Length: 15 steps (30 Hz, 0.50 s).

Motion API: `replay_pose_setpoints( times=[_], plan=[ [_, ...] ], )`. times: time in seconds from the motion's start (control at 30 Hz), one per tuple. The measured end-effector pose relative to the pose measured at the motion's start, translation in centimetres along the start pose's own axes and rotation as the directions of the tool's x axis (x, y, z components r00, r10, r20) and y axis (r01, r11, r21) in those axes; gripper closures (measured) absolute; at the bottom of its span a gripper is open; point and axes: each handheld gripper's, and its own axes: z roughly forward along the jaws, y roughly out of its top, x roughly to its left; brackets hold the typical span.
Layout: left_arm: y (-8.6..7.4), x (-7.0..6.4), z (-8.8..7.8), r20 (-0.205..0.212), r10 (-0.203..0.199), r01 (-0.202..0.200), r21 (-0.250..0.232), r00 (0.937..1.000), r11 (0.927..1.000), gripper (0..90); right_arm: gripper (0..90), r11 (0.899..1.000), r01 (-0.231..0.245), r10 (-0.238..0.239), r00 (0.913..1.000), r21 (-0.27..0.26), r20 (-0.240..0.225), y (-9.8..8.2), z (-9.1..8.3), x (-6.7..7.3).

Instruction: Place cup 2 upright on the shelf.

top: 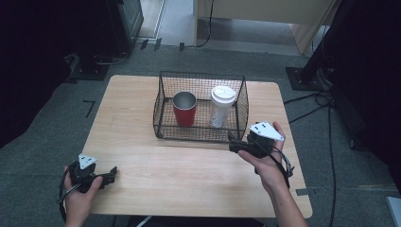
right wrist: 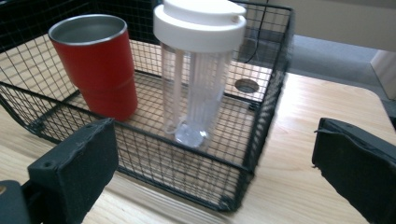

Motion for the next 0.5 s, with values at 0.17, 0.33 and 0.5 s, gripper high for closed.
replay_pose_setpoints(
  times=[0.17, 0.33, 0.5],
  plan=[
    [0.0, 0.0, 0.0, 0.0, 0.0, 0.0, 0.0, 1.0, 1.0, 0.0, 0.5, 1.0, -0.007, 0.007, 0.9999, -0.001, 0.015, -1.2, -1.1, -1.3],
    [0.0, 0.0, 0.0, 0.0, 0.0, 0.0, 0.0, 1.0, 1.0, 0.0, 0.5, 1.0, -0.019, 0.019, 0.9991, 0.006, 0.037, -2.6, -2.0, -2.7],
    [0.0, 0.0, 0.0, 0.0, 0.0, 0.0, 0.0, 1.0, 1.0, 0.0, 0.5, 1.0, -0.027, 0.027, 0.9983, 0.012, 0.052, -4.0, -2.6, -3.6]
  ],
)
